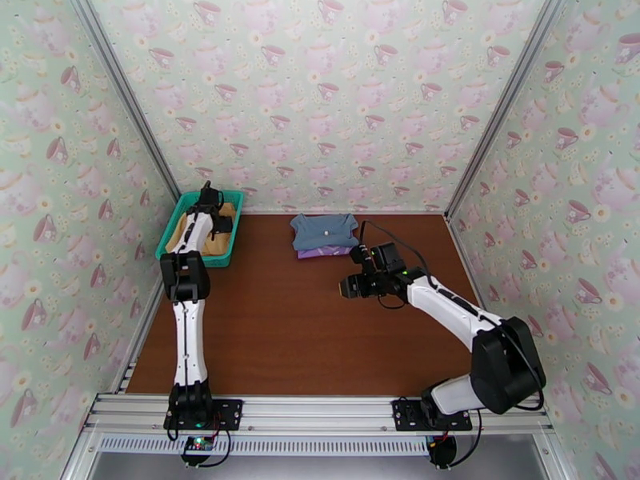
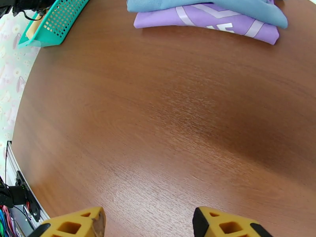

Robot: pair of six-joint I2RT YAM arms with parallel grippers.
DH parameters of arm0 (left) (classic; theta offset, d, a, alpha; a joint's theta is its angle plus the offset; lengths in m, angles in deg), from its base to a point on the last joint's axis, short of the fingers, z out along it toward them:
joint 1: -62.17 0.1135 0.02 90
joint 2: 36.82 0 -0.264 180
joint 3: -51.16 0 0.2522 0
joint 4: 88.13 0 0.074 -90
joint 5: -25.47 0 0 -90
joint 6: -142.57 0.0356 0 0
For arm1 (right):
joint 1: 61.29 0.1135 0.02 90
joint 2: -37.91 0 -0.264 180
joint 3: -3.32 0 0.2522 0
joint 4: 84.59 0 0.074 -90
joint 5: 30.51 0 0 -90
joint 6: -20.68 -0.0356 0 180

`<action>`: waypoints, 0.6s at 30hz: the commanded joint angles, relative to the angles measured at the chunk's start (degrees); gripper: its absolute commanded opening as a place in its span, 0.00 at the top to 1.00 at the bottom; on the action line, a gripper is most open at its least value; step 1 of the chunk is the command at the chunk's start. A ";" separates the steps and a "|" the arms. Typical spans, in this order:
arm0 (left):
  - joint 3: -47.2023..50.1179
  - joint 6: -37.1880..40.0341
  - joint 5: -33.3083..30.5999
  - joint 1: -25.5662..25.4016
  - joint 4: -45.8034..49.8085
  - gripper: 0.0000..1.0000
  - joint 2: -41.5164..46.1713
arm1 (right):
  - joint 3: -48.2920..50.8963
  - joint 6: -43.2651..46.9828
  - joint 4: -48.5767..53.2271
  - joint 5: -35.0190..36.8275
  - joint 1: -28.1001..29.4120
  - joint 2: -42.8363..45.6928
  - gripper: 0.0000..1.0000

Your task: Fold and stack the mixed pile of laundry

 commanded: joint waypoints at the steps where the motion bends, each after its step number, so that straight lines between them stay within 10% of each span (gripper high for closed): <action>1: -0.19 -1.25 3.17 0.64 1.16 0.43 -0.55 | -3.44 -0.82 0.42 1.58 0.98 -0.76 0.38; 4: -0.16 -1.15 3.20 0.91 1.23 1.00 0.90 | -4.33 -0.98 1.08 2.19 2.00 -0.22 0.40; 18: -8.19 -2.25 8.47 -0.46 9.44 1.00 30.79 | -5.21 -0.82 3.02 5.02 2.69 8.52 0.44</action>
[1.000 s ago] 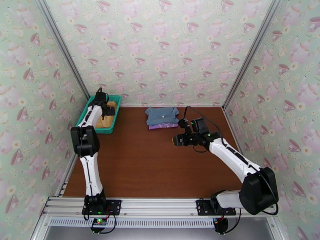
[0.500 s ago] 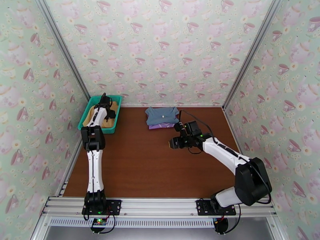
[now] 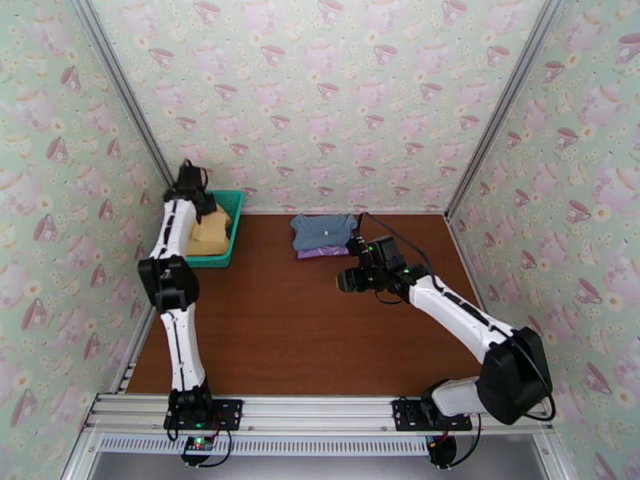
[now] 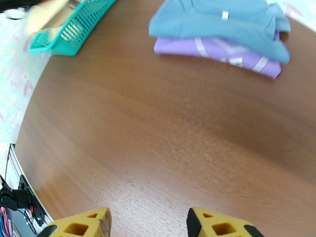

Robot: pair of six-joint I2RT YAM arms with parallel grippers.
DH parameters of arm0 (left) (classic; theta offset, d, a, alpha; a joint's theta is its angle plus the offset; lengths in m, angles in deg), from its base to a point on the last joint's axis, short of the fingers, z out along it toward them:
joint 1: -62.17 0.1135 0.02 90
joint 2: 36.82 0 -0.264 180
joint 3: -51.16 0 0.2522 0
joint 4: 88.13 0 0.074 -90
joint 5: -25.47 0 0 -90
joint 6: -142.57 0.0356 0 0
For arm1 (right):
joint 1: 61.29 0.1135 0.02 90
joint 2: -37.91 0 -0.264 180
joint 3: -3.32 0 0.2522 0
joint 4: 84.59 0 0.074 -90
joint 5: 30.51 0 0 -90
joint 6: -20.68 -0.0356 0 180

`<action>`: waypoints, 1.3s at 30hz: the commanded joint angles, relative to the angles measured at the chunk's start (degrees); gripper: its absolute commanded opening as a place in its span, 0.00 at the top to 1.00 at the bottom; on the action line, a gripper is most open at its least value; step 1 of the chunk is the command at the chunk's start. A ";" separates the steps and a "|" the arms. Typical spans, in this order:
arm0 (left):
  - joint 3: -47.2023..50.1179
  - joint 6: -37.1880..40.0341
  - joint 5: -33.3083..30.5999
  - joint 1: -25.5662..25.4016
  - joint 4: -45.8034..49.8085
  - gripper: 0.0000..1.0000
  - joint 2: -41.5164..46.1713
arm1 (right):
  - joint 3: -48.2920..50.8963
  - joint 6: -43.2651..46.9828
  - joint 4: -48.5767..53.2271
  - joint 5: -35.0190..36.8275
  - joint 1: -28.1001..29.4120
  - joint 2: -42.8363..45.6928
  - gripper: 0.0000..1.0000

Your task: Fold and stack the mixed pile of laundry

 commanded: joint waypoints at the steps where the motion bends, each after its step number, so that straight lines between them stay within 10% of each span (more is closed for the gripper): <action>1: -7.54 -1.61 3.69 -1.15 5.22 1.00 9.45 | -1.20 -0.16 1.31 1.67 0.11 3.71 0.44; 8: -5.03 -5.83 7.22 -5.77 14.31 1.00 21.60 | 1.04 0.54 2.22 1.95 0.13 9.87 0.44; 16: 29.42 -16.52 6.49 -19.70 2.05 1.00 40.85 | 5.65 -0.39 -1.63 -11.23 0.13 11.99 0.42; 22: 52.99 -26.43 4.78 -27.91 -12.90 1.00 48.18 | 17.96 -27.03 -29.12 -25.31 0.84 13.91 0.36; 29: 67.18 -33.31 2.20 -33.86 -23.65 1.00 48.59 | 33.18 -53.68 -60.56 -9.69 7.29 18.47 0.14; 39: 69.88 -37.46 0.98 -38.39 -30.01 1.00 46.09 | 31.40 -66.89 -78.57 -0.37 17.44 4.02 0.00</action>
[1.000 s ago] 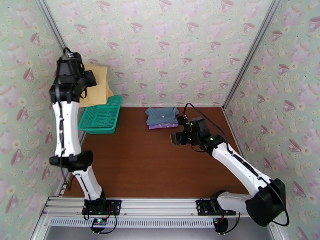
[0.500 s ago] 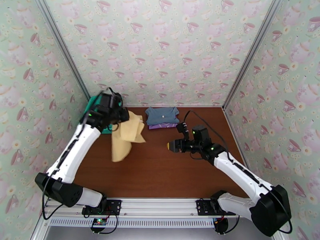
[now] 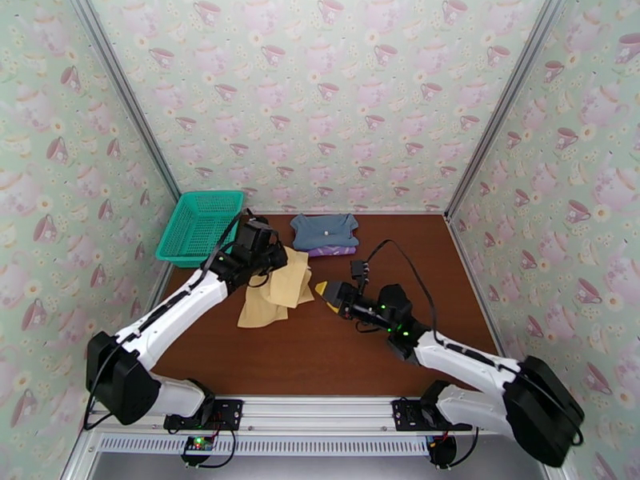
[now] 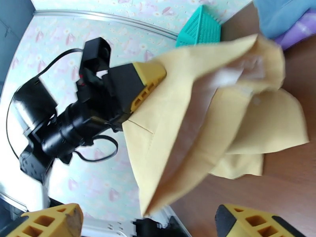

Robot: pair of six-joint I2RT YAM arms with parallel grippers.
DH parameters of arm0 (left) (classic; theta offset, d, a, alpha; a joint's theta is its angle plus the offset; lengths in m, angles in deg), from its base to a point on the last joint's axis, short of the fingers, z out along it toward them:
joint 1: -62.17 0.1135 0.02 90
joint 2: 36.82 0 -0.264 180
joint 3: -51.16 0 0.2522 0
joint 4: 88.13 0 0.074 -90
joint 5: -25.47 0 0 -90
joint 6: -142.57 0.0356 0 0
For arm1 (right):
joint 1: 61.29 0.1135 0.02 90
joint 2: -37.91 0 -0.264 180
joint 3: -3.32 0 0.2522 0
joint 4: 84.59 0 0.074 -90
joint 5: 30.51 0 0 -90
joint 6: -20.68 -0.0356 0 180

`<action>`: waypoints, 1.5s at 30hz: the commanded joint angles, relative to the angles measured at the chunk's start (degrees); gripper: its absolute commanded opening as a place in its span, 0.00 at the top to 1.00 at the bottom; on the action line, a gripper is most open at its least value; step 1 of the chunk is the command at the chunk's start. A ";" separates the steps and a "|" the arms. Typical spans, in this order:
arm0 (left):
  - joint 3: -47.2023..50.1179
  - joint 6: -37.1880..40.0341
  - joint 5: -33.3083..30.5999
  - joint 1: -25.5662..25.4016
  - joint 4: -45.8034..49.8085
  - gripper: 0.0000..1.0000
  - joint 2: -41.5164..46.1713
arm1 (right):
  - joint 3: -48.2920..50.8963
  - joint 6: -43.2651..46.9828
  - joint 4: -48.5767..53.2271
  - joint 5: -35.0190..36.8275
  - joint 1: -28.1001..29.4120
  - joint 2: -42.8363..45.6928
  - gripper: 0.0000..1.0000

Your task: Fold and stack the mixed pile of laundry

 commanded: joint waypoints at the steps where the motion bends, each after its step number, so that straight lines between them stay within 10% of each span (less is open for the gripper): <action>1: -0.03 -2.15 -1.52 -0.76 -5.46 1.00 -0.54 | -2.22 -7.02 -10.28 4.21 2.43 -5.40 0.00; 18: 1.74 -3.42 -0.87 -1.36 -7.82 1.00 -0.42 | -7.77 -7.35 -16.39 8.36 6.84 -16.84 0.16; 20: 1.98 -3.34 -0.89 -1.47 -7.56 1.00 0.05 | -8.55 -7.25 -16.41 8.07 6.77 -17.45 0.35; 23: 2.44 -3.02 -1.43 -1.47 -6.80 1.00 1.24 | -9.26 -6.45 -14.05 7.72 6.76 -16.73 1.00; 28: 1.03 1.27 0.80 -1.30 -3.28 1.00 1.49 | -13.07 3.55 2.81 7.94 5.29 -9.10 1.00; 32: -2.43 12.49 2.09 -1.20 2.17 0.37 0.66 | -24.20 20.84 30.81 13.30 3.95 0.37 1.00; 36: 4.88 17.54 -0.68 -2.67 -1.46 0.13 8.16 | -35.05 31.75 46.82 17.20 2.14 2.76 1.00; 45: 26.14 26.46 -4.95 -20.50 -13.97 0.19 27.92 | -50.27 41.85 59.23 20.92 1.21 -3.56 1.00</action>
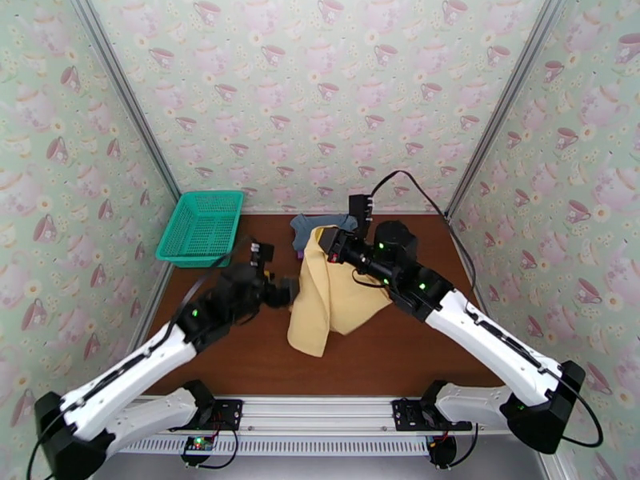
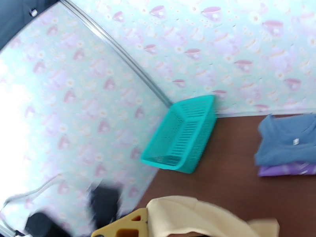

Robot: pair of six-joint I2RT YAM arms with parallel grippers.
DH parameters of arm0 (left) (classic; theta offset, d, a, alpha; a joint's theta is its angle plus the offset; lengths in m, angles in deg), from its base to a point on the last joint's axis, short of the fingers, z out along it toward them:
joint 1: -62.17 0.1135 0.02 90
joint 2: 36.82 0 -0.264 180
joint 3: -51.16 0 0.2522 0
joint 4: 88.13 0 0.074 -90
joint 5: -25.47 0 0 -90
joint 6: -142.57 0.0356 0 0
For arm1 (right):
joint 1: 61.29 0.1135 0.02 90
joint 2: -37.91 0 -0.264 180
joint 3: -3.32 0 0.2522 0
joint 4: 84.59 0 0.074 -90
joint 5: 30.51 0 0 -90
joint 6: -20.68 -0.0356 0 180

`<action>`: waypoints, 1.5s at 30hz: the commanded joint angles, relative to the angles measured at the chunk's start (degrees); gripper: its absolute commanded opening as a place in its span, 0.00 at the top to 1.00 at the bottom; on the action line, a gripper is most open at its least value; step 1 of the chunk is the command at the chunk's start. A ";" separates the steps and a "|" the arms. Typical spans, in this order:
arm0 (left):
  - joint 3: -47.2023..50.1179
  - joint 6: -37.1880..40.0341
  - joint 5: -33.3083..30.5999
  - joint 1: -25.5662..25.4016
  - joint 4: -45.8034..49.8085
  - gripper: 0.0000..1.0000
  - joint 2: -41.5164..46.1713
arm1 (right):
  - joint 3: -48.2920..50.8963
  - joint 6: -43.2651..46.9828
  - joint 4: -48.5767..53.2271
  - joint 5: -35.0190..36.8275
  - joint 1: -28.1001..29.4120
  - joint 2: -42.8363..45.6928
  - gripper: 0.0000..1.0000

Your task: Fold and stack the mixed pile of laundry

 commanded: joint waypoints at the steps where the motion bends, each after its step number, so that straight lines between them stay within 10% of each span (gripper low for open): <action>1: 2.20 6.44 -4.26 -7.44 -2.17 0.18 0.56 | -3.08 5.88 7.34 3.46 -0.08 -2.27 1.00; 6: -0.99 6.05 -19.26 -18.87 2.27 0.07 -6.91 | -2.81 5.81 7.41 4.55 -0.07 -2.22 1.00; 12: -6.21 -0.50 -40.80 -18.51 7.38 0.00 -20.95 | -1.52 5.74 7.76 5.64 -0.13 -0.49 1.00; 21: 0.20 3.93 -33.08 -11.03 -10.11 0.00 -23.67 | -1.08 5.59 8.61 5.69 -0.08 1.55 1.00; 30: 7.68 9.54 -19.57 -14.83 -21.61 0.00 -22.78 | -2.90 6.83 9.31 7.07 -0.15 1.21 1.00; 45: 9.66 3.62 -36.01 -19.28 -27.72 0.00 -38.24 | -4.52 7.16 9.76 7.83 -0.35 2.09 1.00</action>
